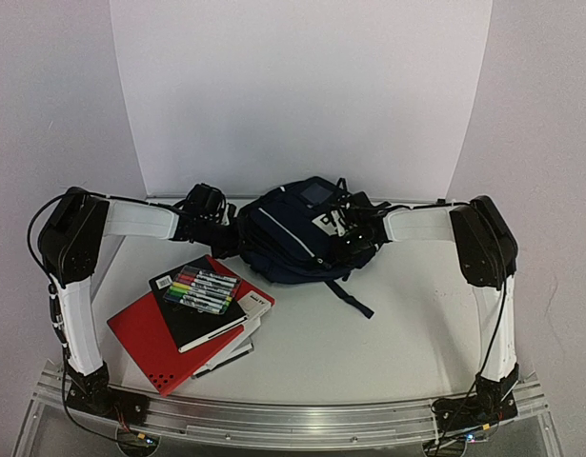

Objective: Pack the student bag
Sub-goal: Zip the student bag at the center of the board, then unzip the student bag at the center of the board.

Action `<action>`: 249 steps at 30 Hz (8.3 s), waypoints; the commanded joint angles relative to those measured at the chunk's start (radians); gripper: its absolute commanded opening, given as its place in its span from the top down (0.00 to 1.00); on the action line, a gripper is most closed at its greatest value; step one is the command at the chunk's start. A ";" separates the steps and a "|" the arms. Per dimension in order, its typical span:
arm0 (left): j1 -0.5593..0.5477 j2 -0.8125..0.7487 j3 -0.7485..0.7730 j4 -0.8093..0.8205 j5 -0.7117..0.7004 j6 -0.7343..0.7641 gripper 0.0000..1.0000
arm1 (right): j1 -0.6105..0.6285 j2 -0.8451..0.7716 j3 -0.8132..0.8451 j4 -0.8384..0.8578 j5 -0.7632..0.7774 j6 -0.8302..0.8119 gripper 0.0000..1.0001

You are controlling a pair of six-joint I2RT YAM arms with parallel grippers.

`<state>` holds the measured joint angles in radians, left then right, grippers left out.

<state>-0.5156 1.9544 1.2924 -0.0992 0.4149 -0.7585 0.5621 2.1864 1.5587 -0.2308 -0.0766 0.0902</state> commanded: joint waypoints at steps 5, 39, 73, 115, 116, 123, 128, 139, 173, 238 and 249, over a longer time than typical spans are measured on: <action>-0.015 -0.059 -0.040 0.095 0.039 -0.051 1.00 | 0.012 -0.179 -0.195 0.237 -0.057 0.132 1.00; -0.059 0.010 -0.003 0.155 0.034 -0.123 1.00 | 0.323 -0.435 -0.601 0.652 0.485 0.477 1.00; -0.315 0.064 0.115 0.048 -0.100 -0.100 1.00 | 0.295 -0.434 -0.389 0.489 0.560 0.520 1.00; -0.210 -0.016 0.020 0.076 -0.103 -0.040 1.00 | 0.044 -0.537 -0.665 0.406 -0.123 0.271 0.67; -0.209 -0.015 0.021 0.072 -0.103 -0.038 1.00 | 0.044 -0.523 -0.662 0.396 -0.139 0.253 0.67; -0.202 -0.010 0.025 0.060 -0.098 -0.034 1.00 | 0.053 -0.480 -0.617 0.338 -0.252 0.196 0.63; -0.202 0.003 0.037 0.058 -0.091 -0.035 1.00 | 0.122 -0.468 -0.592 0.337 -0.186 0.229 0.59; -0.201 -0.010 0.024 0.052 -0.099 -0.037 1.00 | 0.185 -0.358 -0.491 0.251 0.073 0.286 0.70; -0.044 -0.032 0.085 -0.047 0.035 0.157 0.97 | -0.029 -0.428 -0.372 0.161 0.121 0.281 0.27; -0.177 -0.140 0.134 -0.204 -0.268 0.121 0.26 | 0.243 -0.392 -0.290 0.105 0.137 -0.098 0.16; -0.179 -0.182 0.018 -0.135 -0.242 0.050 0.26 | 0.297 -0.179 -0.215 0.187 0.312 -0.165 0.19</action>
<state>-0.6985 1.8399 1.3246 -0.2863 0.1642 -0.6827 0.8528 1.9688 1.3023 -0.1087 0.1239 -0.0430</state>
